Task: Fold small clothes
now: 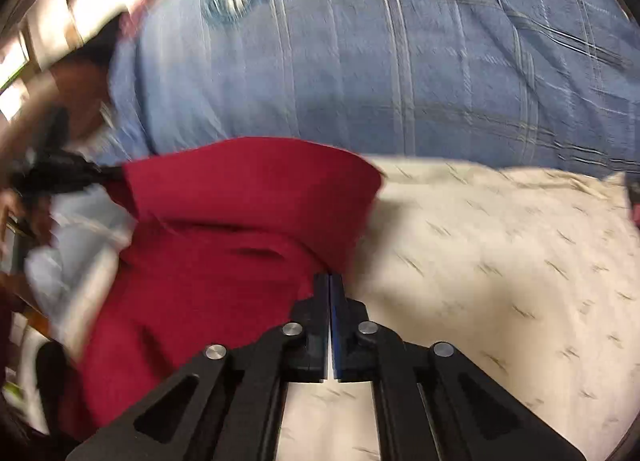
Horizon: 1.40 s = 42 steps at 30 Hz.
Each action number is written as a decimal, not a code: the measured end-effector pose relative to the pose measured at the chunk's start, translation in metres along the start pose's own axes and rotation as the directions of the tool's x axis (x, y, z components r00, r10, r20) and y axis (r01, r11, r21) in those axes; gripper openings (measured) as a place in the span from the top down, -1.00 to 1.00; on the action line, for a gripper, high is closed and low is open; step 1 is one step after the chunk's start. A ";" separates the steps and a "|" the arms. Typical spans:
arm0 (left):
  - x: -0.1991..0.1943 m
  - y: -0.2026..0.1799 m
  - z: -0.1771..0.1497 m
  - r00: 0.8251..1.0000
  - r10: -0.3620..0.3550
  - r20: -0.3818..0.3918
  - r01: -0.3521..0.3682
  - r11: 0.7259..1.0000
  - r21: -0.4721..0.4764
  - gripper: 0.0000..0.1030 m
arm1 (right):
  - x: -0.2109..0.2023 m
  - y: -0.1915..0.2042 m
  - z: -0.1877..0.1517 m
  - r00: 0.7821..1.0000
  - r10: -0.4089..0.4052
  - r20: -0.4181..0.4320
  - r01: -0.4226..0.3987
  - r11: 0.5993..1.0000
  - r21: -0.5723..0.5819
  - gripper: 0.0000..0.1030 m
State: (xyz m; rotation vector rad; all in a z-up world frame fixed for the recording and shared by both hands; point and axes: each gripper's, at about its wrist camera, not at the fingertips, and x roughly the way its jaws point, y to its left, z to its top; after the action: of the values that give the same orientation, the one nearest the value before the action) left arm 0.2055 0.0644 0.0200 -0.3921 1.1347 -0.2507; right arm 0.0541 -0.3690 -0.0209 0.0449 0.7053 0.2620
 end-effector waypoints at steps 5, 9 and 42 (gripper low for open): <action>0.038 0.034 -0.001 0.997 -0.073 -0.028 0.069 0.990 -0.125 0.70 | 0.008 -0.016 -0.011 0.999 0.011 -0.042 -0.007 0.996 0.093 0.86; 0.022 0.034 0.006 0.996 -0.074 0.058 0.080 0.991 -0.106 0.02 | -0.013 0.003 0.002 0.996 0.058 0.062 -0.060 0.998 0.030 0.19; 0.000 -0.004 -0.014 0.998 0.044 0.037 -0.046 0.998 0.044 0.97 | 0.005 0.021 -0.003 1.000 -0.019 0.010 0.020 0.995 -0.102 0.88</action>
State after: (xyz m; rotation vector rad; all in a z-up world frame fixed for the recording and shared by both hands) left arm 0.1928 0.0581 0.0165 -0.3304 1.0993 -0.2283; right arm 0.0511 -0.3474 -0.0234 -0.0580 0.6823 0.2788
